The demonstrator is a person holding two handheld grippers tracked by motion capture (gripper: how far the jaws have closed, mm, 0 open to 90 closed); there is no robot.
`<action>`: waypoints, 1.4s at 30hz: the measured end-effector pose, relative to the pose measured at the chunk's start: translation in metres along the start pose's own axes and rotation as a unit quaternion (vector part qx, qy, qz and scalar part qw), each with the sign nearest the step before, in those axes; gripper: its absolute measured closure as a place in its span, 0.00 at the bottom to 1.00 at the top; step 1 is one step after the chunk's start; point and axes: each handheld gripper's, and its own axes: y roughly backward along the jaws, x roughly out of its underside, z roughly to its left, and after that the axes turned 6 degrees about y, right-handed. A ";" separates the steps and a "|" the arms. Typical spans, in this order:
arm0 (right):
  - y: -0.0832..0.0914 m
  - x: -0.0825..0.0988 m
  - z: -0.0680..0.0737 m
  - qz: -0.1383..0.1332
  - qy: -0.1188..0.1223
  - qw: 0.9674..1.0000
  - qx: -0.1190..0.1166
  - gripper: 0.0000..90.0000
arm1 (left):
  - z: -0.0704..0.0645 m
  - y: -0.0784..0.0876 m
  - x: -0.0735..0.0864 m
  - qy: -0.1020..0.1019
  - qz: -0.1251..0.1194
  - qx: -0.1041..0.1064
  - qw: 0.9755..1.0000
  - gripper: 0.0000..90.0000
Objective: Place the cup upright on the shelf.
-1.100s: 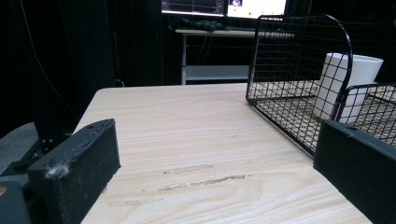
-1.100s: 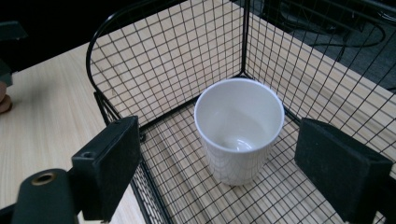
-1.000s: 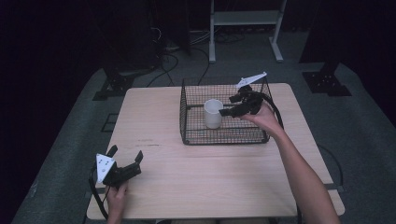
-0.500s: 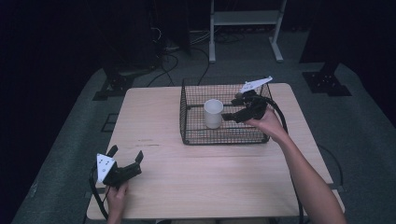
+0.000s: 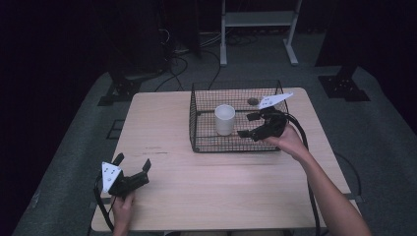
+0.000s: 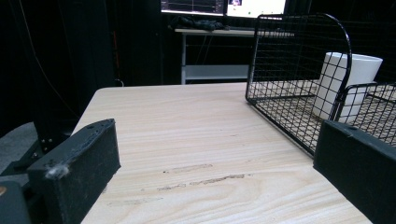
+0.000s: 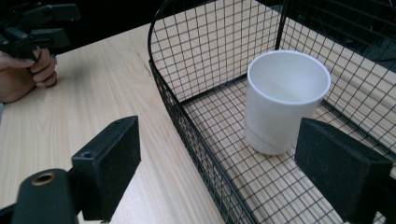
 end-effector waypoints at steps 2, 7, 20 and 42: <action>0.002 0.004 0.001 0.000 -0.002 1.000 0.000 0.15 | 0.000 0.000 0.000 0.000 0.000 0.000 1.000 0.00; 0.005 0.011 0.001 -0.005 -0.012 1.000 -0.002 0.15 | 0.000 0.000 0.000 -0.001 0.000 -0.001 1.000 0.00; 0.017 0.029 0.013 -0.016 -0.009 1.000 0.002 0.15 | 0.000 0.000 0.000 -0.001 0.000 0.000 1.000 0.00; 0.024 0.062 0.039 -0.015 -0.004 1.000 -0.018 0.14 | -0.001 0.000 0.000 -0.005 0.003 -0.001 1.000 0.00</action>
